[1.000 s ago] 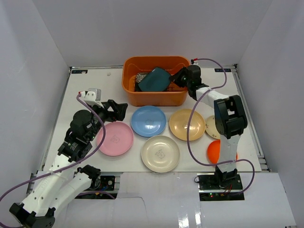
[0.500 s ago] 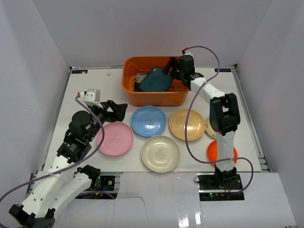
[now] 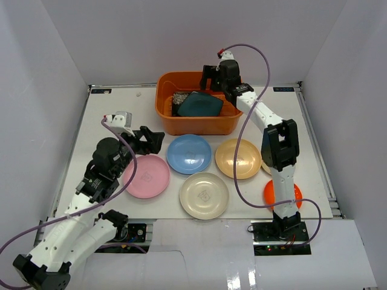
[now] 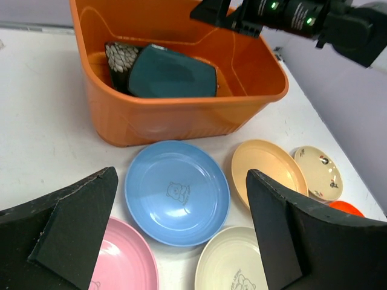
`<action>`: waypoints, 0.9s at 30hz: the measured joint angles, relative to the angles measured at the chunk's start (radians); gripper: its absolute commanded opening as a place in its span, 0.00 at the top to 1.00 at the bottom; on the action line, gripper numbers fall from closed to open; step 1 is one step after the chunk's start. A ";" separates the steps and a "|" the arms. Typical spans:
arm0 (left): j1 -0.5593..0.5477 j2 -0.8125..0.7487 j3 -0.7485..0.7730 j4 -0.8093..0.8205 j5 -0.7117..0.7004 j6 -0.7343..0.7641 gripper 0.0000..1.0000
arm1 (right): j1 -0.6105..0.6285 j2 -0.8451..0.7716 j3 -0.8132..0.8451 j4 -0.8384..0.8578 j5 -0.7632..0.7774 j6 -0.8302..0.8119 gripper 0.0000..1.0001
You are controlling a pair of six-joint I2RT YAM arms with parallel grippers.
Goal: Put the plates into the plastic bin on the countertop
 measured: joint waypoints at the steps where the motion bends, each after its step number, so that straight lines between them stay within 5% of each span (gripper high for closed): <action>1: 0.000 0.012 0.000 -0.004 0.005 -0.005 0.02 | 0.001 -0.003 0.003 0.000 -0.003 -0.013 0.04; 4: 0.000 0.053 0.000 -0.021 0.027 -0.024 0.02 | 0.005 -0.016 0.003 -0.004 -0.019 -0.042 0.00; 9: 0.000 0.099 0.000 -0.082 0.079 -0.062 0.02 | 0.013 -0.133 -0.124 0.002 -0.045 -0.070 0.38; 12: 0.000 0.133 0.000 -0.129 0.124 -0.083 0.03 | 0.027 -0.336 -0.357 0.042 -0.047 -0.069 0.67; 14: 0.000 0.174 0.000 -0.167 0.154 -0.091 0.04 | 0.058 -0.512 -0.559 0.087 -0.038 -0.063 0.78; 18: 0.000 0.277 -0.003 -0.247 0.195 -0.104 0.09 | 0.154 -0.769 -0.835 0.141 0.006 -0.051 0.78; 24: 0.000 0.306 -0.024 -0.323 0.215 -0.117 0.27 | 0.254 -0.865 -1.095 0.104 0.063 -0.014 0.44; 27: -0.002 0.322 -0.024 -0.342 0.223 -0.116 0.30 | 0.283 -0.869 -1.175 0.037 0.087 -0.010 0.41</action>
